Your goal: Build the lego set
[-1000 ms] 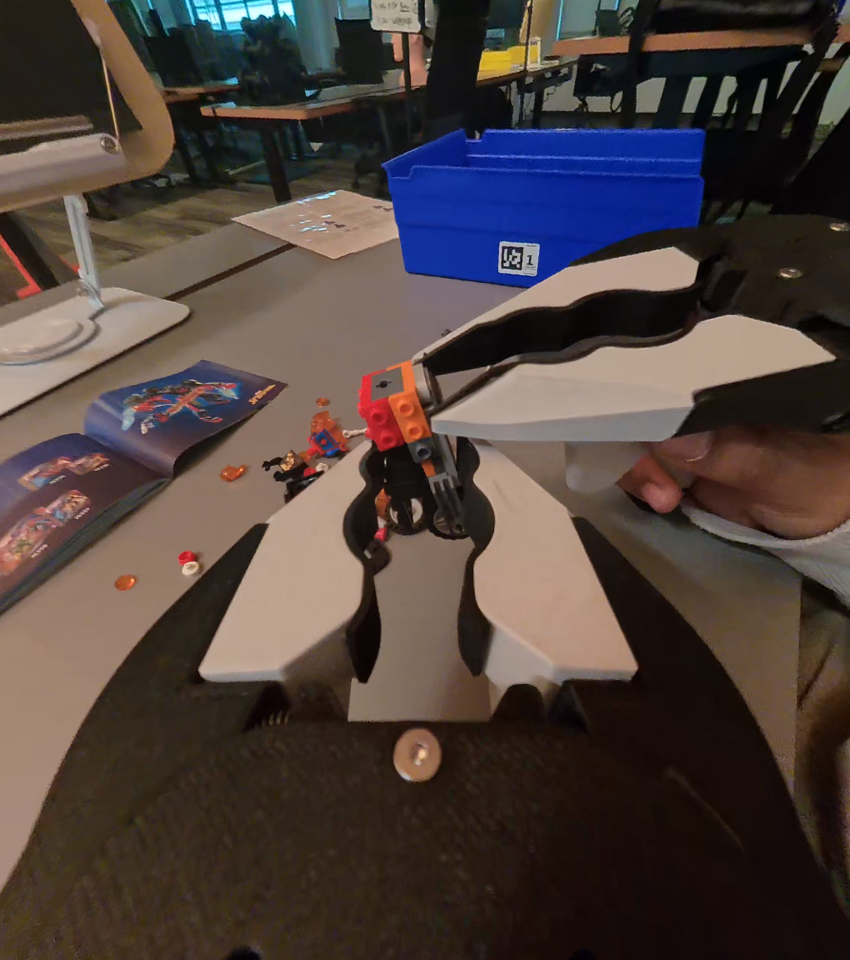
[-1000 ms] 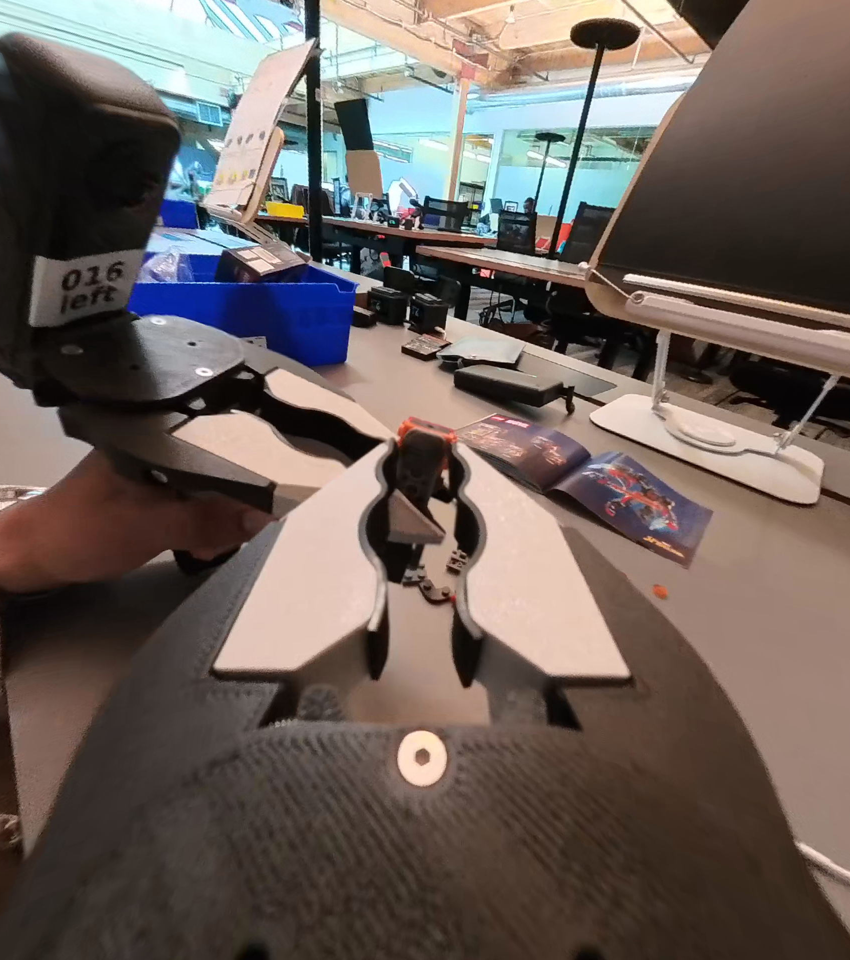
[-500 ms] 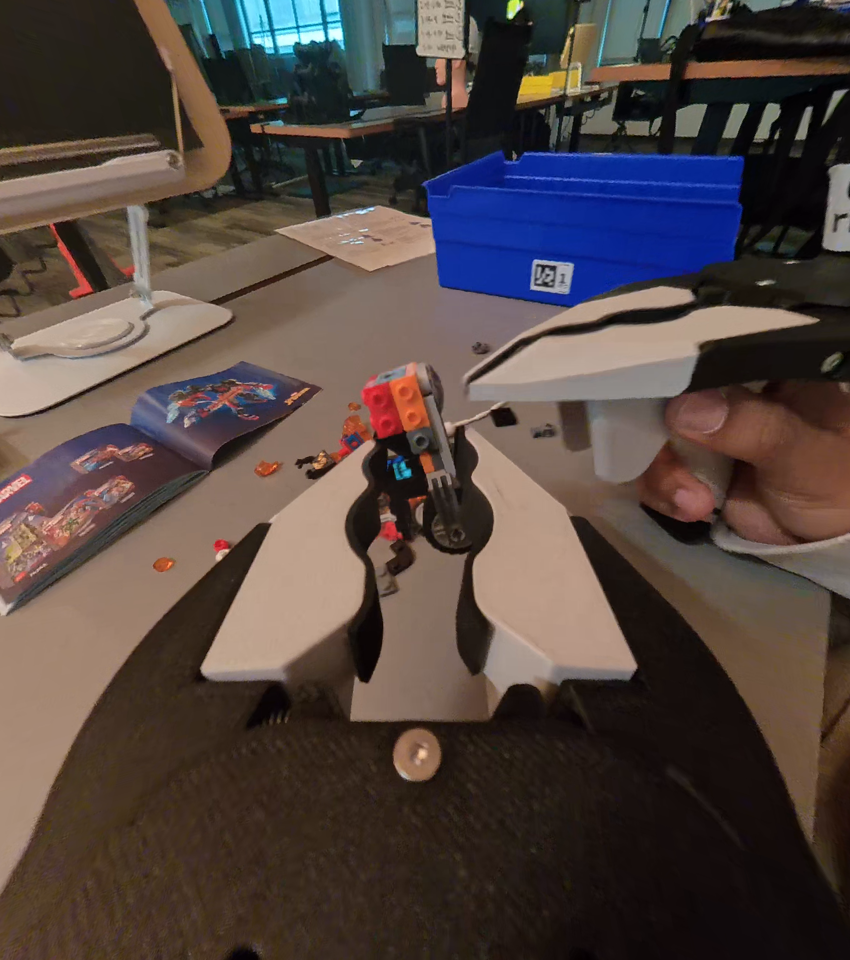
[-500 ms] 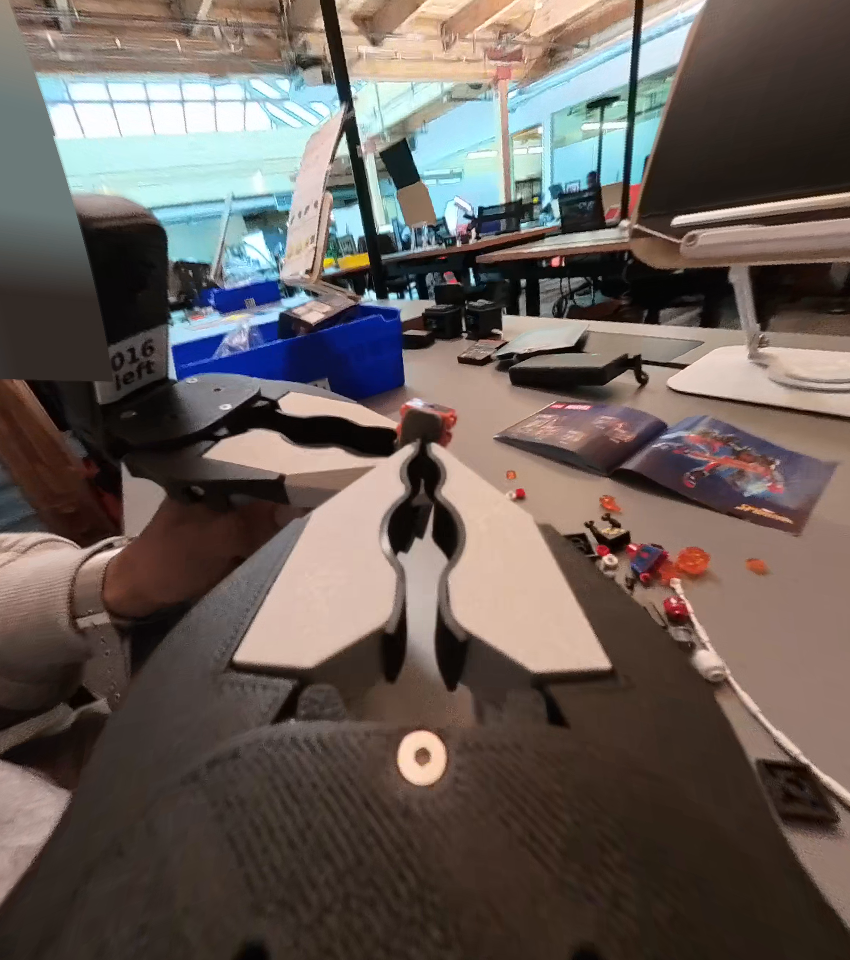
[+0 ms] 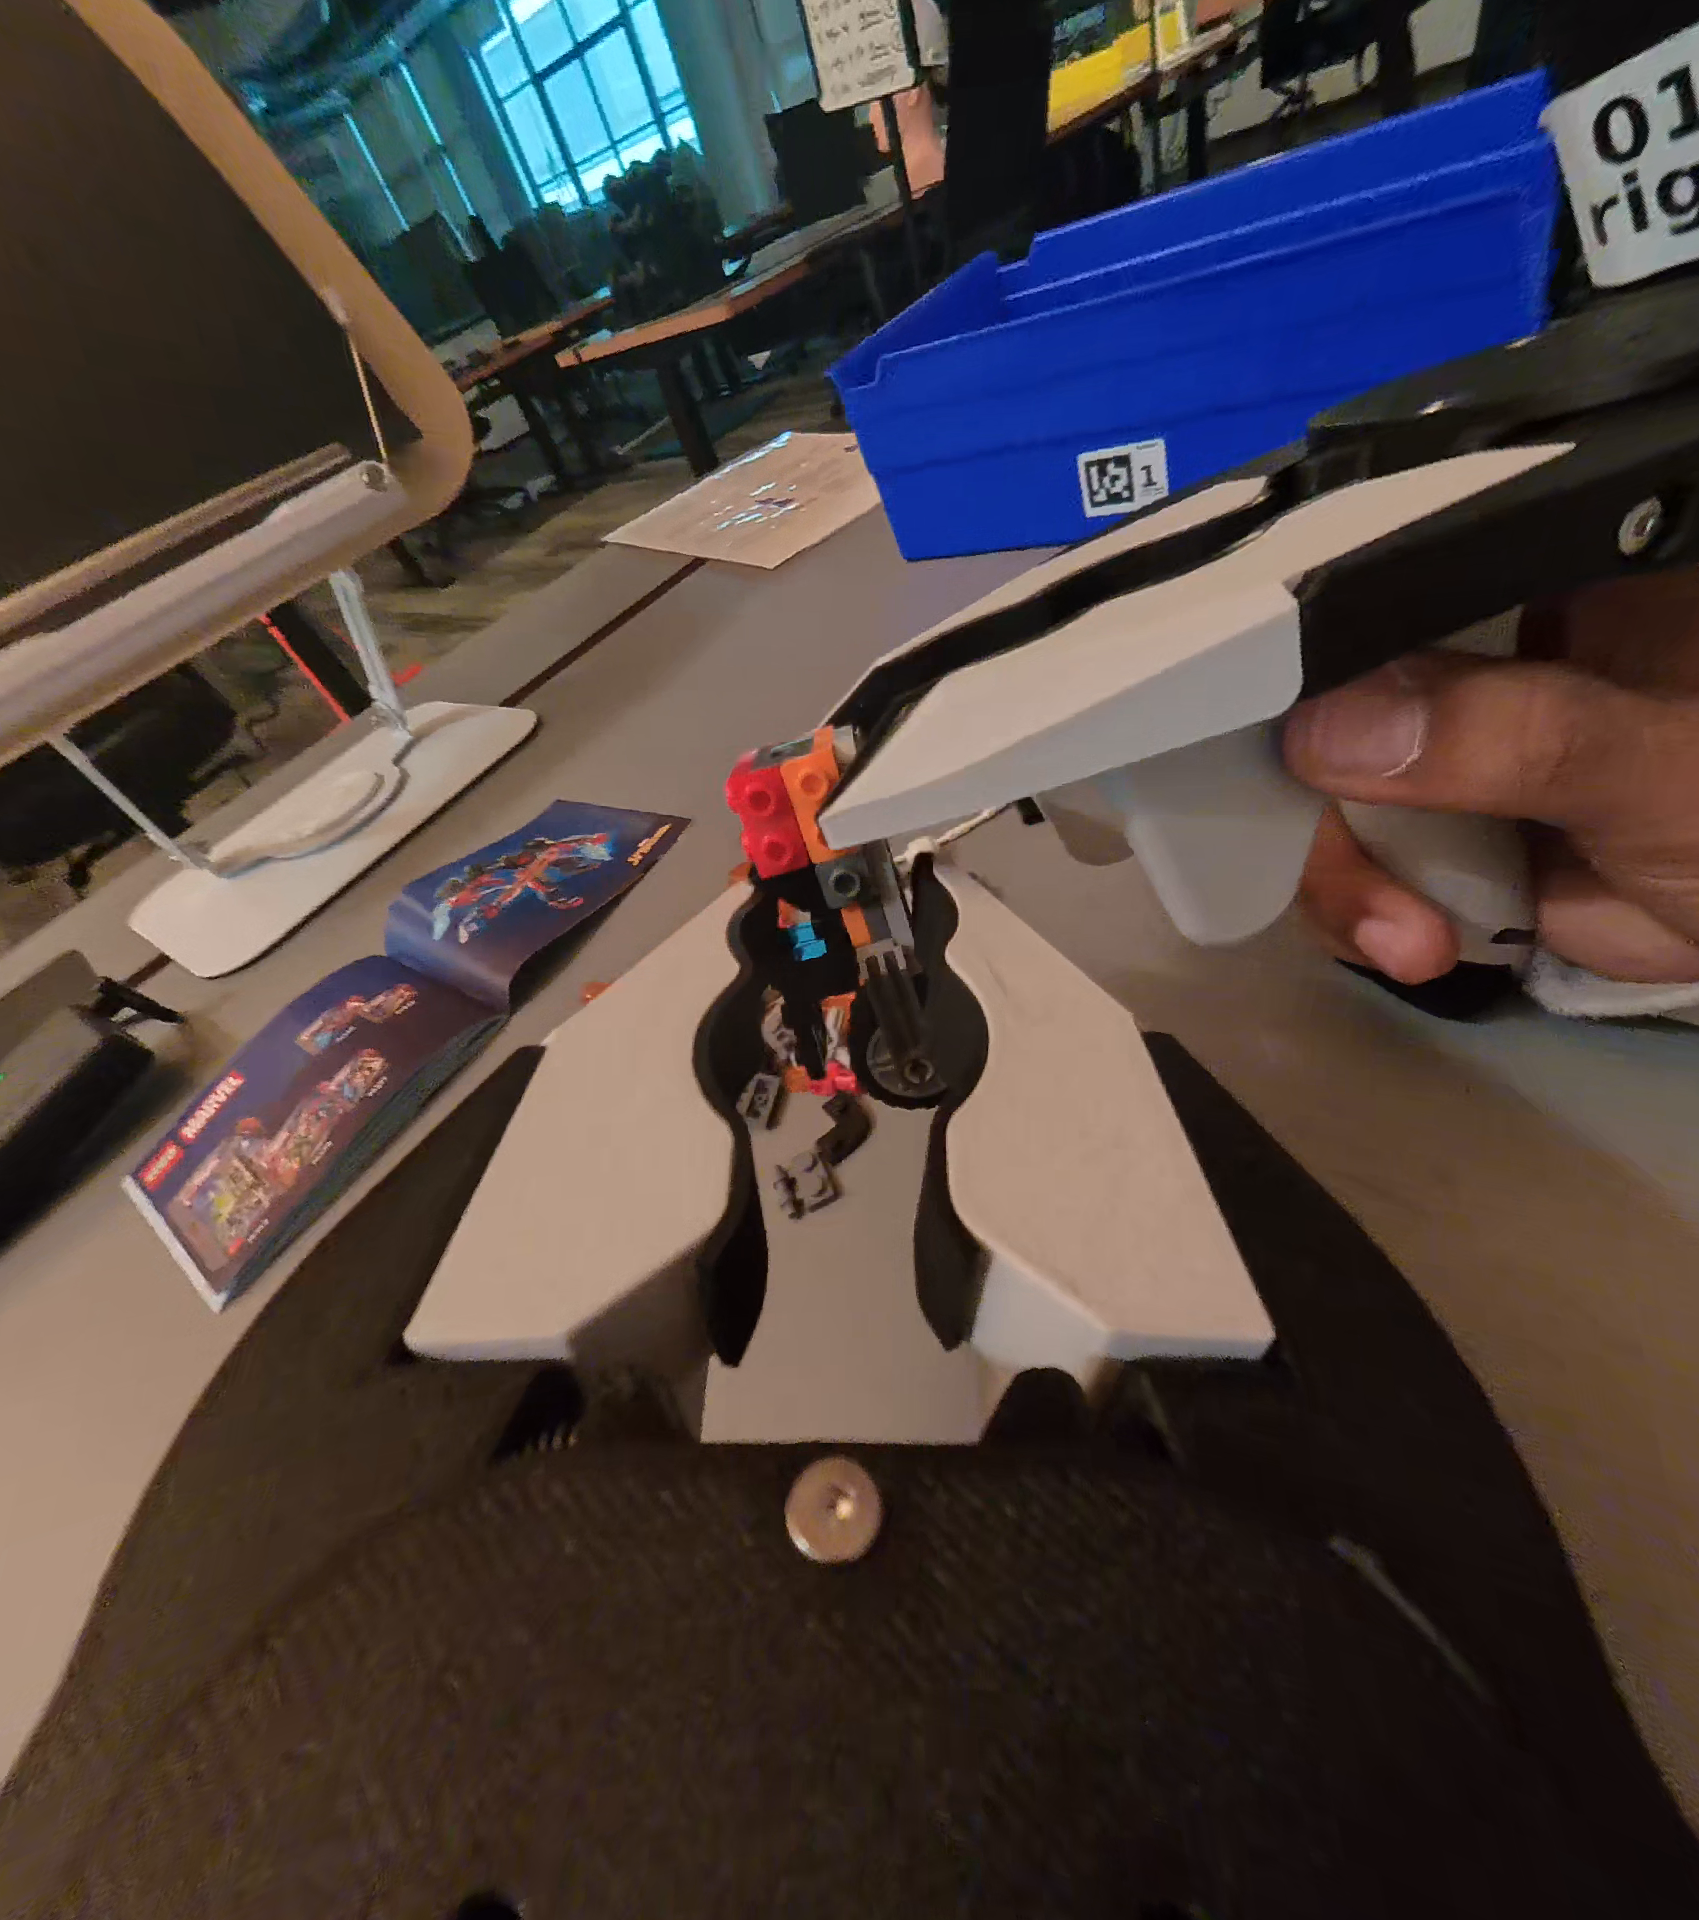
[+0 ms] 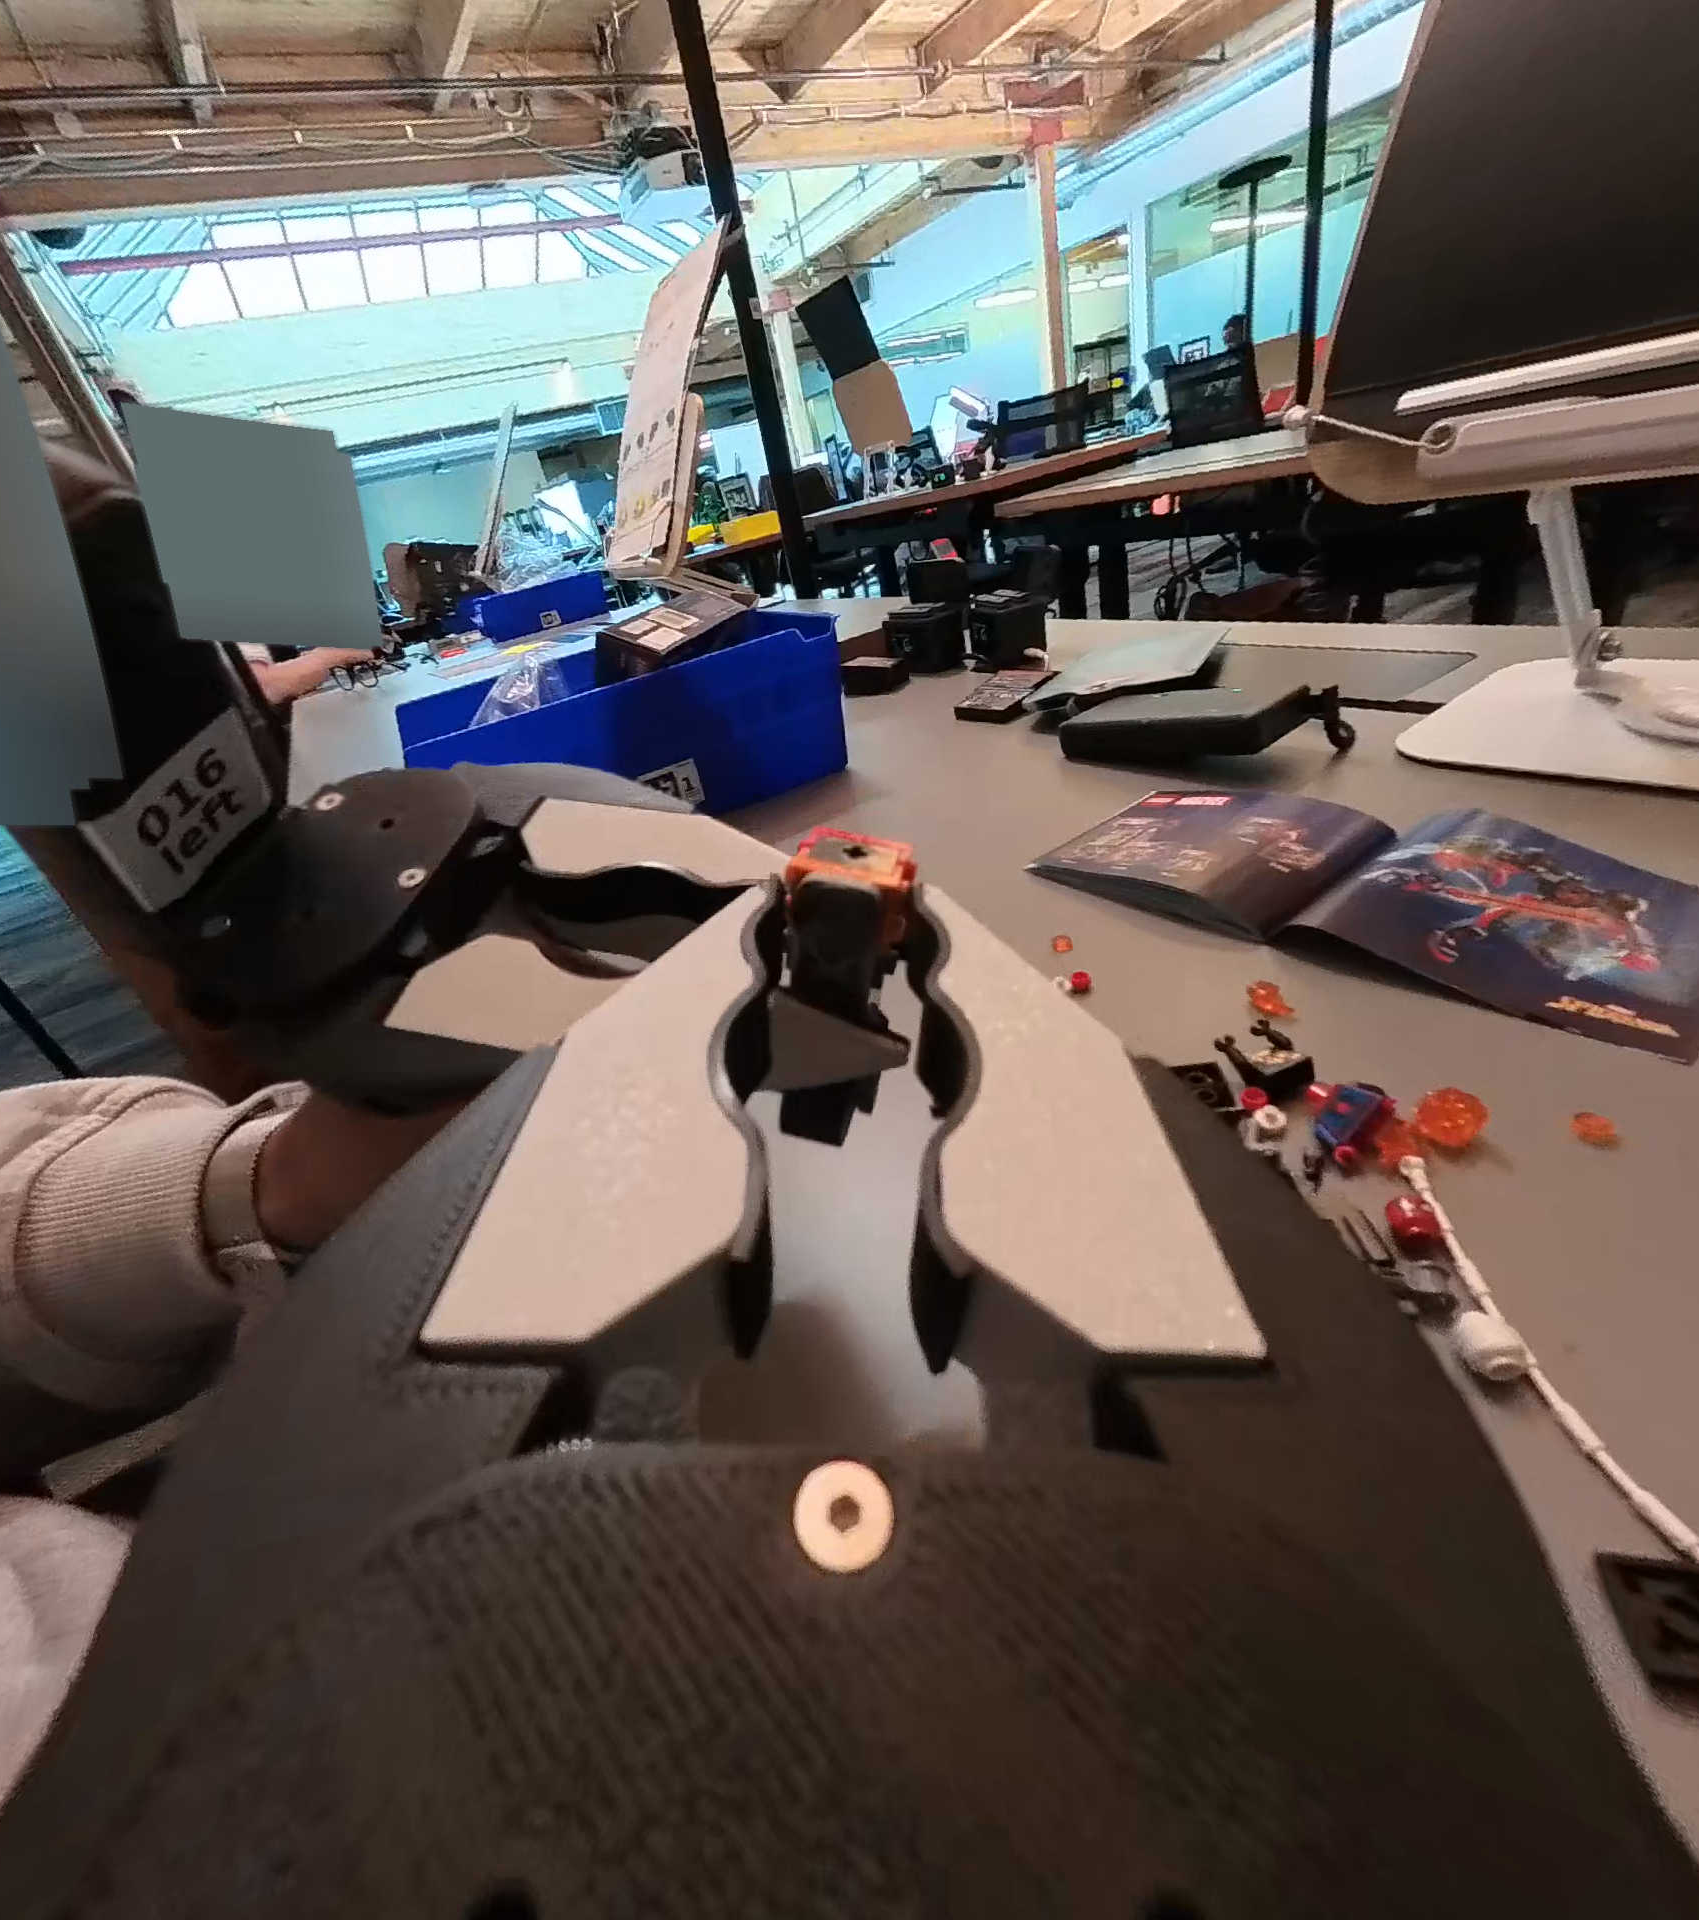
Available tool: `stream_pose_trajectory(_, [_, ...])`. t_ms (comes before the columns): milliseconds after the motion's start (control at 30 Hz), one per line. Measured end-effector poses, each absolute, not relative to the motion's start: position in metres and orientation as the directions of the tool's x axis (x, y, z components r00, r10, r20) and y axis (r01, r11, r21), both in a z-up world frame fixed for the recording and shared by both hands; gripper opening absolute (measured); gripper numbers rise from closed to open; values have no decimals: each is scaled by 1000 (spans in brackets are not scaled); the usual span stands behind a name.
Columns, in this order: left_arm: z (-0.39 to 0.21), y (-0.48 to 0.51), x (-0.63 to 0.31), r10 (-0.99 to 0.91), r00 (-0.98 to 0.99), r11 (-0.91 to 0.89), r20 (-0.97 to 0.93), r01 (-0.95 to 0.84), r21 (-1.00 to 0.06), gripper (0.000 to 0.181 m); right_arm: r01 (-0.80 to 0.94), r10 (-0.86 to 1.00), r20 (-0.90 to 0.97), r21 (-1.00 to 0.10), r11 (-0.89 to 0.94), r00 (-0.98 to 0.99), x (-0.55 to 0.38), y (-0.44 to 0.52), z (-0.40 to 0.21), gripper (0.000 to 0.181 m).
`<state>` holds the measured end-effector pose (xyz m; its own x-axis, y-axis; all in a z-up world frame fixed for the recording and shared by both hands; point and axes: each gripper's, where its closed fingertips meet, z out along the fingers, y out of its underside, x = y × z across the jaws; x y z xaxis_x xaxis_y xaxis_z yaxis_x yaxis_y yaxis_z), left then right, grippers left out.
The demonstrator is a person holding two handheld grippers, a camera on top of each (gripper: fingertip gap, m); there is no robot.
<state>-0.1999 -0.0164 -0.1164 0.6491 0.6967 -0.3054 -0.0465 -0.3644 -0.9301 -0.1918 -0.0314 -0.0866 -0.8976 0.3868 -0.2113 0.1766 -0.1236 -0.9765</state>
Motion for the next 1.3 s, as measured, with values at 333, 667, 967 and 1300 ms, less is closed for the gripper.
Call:
stream_pose_trajectory(333, [-118,-19,-202,712,632,-378,-306,-22,-926,27,199,397,-234,-971,-130,-888,-194,-32,-88,21])
stream_pose_trajectory(667, [-116,-22,-202,723,626,-360,-291,-19,-933,27,180,397,-229,-971,-157,-889,-195,-30,-84,19])
stream_pose_trajectory(967, [-115,-24,-203,736,596,-378,-320,-30,-925,27,202,381,-256,-963,-176,-888,-195,-28,-83,18])
stream_pose_trajectory(1300, [-114,-27,-204,744,574,-395,-343,-36,-918,27,231,358,-286,-955,-188,-889,-194,-29,-84,14])
